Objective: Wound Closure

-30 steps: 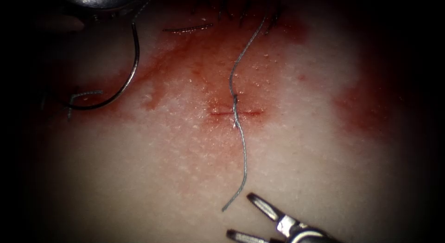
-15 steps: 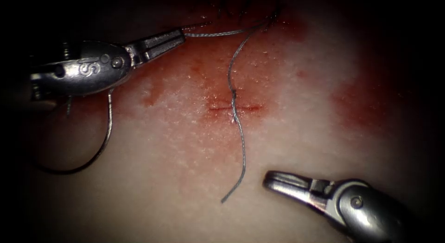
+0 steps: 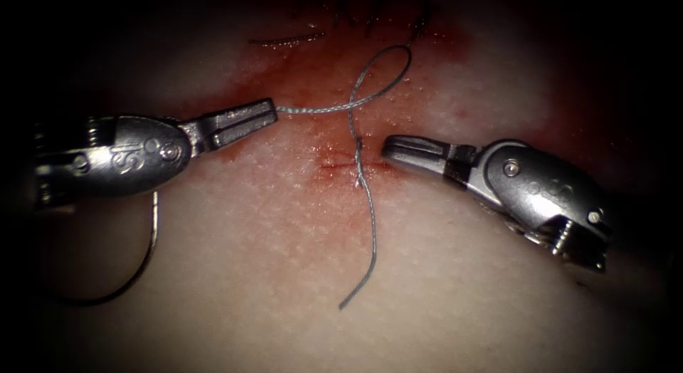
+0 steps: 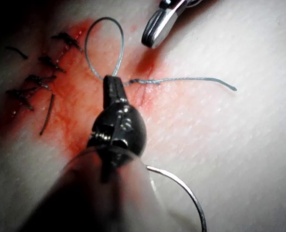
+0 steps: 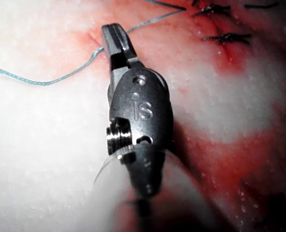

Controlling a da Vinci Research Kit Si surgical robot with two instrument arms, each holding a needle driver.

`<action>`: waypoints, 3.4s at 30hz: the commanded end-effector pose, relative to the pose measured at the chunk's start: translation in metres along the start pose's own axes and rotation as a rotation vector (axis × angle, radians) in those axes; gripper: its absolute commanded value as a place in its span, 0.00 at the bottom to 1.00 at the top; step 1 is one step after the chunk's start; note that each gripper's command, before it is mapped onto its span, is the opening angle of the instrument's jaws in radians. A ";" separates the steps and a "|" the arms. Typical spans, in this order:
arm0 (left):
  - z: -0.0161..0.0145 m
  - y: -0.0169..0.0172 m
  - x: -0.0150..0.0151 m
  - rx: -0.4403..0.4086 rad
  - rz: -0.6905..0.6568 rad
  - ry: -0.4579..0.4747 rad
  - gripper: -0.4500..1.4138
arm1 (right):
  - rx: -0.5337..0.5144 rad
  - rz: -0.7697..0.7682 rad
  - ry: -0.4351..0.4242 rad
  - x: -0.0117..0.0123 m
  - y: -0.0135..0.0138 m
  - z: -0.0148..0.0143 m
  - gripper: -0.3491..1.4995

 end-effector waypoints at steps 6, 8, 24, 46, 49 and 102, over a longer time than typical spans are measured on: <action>0.0002 0.0017 0.0001 -0.040 -0.015 0.023 0.00 | 0.010 0.060 0.080 -0.0012 0.0014 0.0043 0.00; 0.0000 0.0022 -0.0002 -0.062 -0.018 0.028 0.00 | 0.021 0.077 0.120 -0.0012 0.0022 0.0053 0.00; 0.0019 0.0031 -0.0027 -0.141 -0.007 0.000 0.00 | 0.263 0.196 0.326 0.0000 0.0034 0.0081 0.00; 0.0059 0.0012 -0.0053 -0.206 0.008 0.053 0.00 | 0.775 0.221 0.160 -0.0005 0.0022 0.0057 0.00; 0.0061 0.0013 -0.0051 -0.208 0.010 0.057 0.00 | 0.818 0.204 0.130 -0.0004 0.0019 0.0058 0.01; 0.0024 0.0099 -0.0034 -0.243 0.021 0.050 0.00 | 1.144 -0.029 -0.198 0.0018 0.0010 0.0076 0.00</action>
